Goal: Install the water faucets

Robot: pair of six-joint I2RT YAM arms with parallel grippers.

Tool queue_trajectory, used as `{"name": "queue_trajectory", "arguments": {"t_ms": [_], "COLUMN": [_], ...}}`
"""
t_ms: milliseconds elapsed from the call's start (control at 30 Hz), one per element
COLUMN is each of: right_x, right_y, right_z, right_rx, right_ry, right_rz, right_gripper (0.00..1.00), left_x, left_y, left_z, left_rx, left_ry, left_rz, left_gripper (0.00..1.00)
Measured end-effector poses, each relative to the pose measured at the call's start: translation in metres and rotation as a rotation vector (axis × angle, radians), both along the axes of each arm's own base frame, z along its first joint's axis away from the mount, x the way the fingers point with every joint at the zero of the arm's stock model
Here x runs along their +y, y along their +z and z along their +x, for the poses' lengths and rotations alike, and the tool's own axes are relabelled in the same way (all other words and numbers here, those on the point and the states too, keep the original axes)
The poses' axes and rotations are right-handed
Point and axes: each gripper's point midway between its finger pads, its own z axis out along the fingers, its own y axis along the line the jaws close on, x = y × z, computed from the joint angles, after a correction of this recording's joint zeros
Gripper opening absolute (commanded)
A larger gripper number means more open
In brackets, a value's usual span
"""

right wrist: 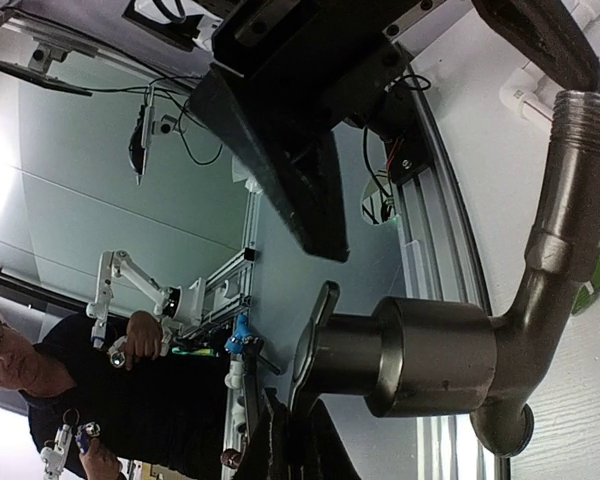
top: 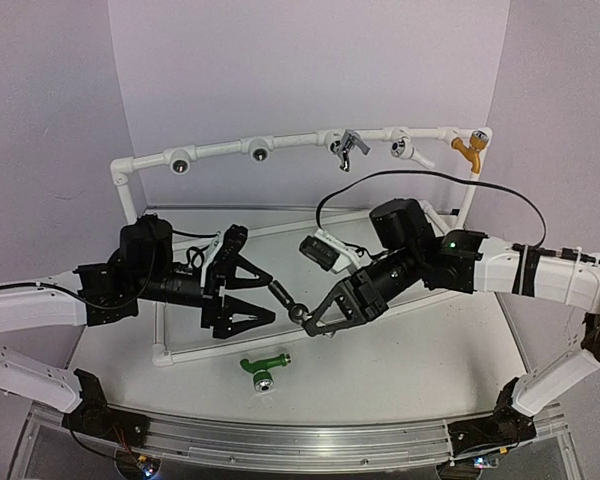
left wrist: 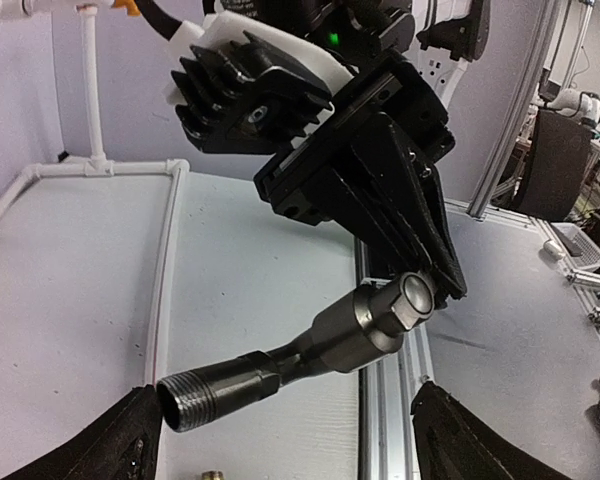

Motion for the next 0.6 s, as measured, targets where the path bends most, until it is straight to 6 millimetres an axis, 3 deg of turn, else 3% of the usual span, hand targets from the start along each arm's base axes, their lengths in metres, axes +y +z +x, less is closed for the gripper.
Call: {"name": "queue_trajectory", "arguments": {"t_ms": [100, 233, 367, 433, 600], "right_x": [0.002, 0.003, 0.007, 0.01, 0.013], "right_y": [0.007, 0.012, 0.012, 0.011, 0.01], "right_z": [-0.008, -0.017, -0.023, -0.025, -0.028], "right_rx": [-0.001, 0.005, 0.028, 0.039, 0.057], "right_ry": [0.033, 0.073, 0.114, 0.131, 0.163], "right_rz": [0.013, 0.027, 0.024, 0.022, 0.019], "right_gripper": [0.0, 0.0, 0.0, 0.0, 0.0], "left_x": [0.01, 0.021, 0.02, 0.018, 0.01], "left_y": [0.009, 0.021, 0.009, -0.001, -0.018], "left_z": [-0.005, -0.012, -0.021, -0.024, -0.033], "left_rx": [-0.074, -0.15, -0.15, -0.132, -0.077], "left_ry": [0.006, 0.006, -0.061, -0.093, -0.198], "left_rz": [-0.023, -0.055, -0.018, 0.012, 0.093], "left_gripper": [0.98, 0.99, 0.98, 0.95, 0.73]}}
